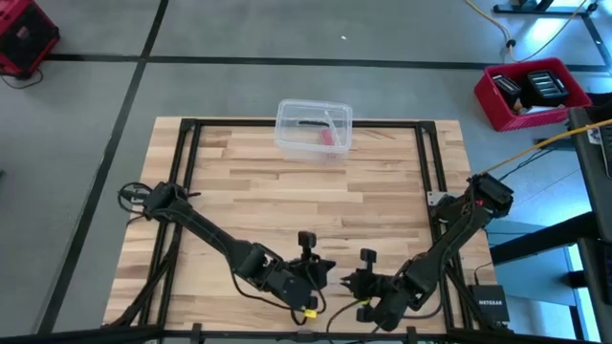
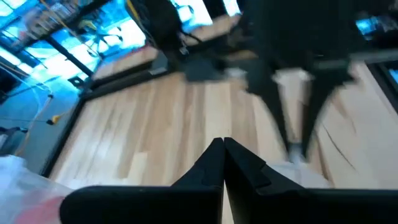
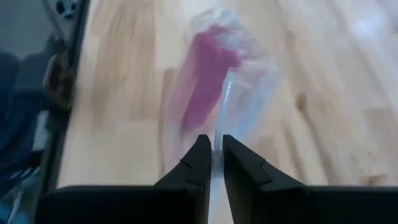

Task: Roll bandage
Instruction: Close the transparent zip bag

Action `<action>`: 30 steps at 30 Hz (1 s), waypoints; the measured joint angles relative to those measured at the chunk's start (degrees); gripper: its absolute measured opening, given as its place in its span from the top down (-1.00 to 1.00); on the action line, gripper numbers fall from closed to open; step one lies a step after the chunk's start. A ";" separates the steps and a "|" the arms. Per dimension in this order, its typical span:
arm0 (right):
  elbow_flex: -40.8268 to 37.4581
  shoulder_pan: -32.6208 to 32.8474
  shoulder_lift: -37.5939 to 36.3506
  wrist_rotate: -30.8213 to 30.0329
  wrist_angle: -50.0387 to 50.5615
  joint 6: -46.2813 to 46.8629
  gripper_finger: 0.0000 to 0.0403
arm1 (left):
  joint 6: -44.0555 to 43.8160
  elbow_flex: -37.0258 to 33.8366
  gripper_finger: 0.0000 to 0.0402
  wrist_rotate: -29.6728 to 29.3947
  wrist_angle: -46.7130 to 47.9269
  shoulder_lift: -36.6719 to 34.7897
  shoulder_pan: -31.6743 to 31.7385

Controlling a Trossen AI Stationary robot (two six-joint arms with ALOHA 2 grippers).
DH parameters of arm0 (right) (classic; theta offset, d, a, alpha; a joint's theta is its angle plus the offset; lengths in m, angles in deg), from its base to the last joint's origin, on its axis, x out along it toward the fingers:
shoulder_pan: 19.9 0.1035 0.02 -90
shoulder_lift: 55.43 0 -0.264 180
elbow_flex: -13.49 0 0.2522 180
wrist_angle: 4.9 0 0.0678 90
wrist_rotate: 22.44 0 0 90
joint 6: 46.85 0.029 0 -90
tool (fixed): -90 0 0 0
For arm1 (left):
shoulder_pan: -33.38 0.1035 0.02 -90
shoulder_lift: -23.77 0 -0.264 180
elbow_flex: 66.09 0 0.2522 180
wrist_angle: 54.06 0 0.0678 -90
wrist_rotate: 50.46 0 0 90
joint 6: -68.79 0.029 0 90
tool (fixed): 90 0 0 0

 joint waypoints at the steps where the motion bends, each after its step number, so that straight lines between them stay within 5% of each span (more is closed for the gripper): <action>1: -0.04 0.02 0.02 0.86 -0.01 0.03 0.83 | 0.07 0.09 1.00 -0.21 -0.09 -0.27 0.00; 8: 0.13 -0.13 -0.11 0.39 -0.39 -0.05 0.83 | -0.81 -0.09 1.00 3.26 -0.18 -0.11 -0.07; 12: 0.13 -0.11 -0.11 0.32 -0.39 -0.17 0.83 | -3.74 -0.08 0.95 10.39 0.41 -0.09 0.48; 23: 0.13 -0.15 -0.11 -0.10 -0.49 -0.27 0.83 | -6.99 -0.24 0.31 17.88 1.08 2.56 3.59; 30: 0.13 -0.19 -0.11 -0.08 -0.38 -0.32 0.83 | -9.22 -0.30 0.19 23.80 -0.31 4.44 5.22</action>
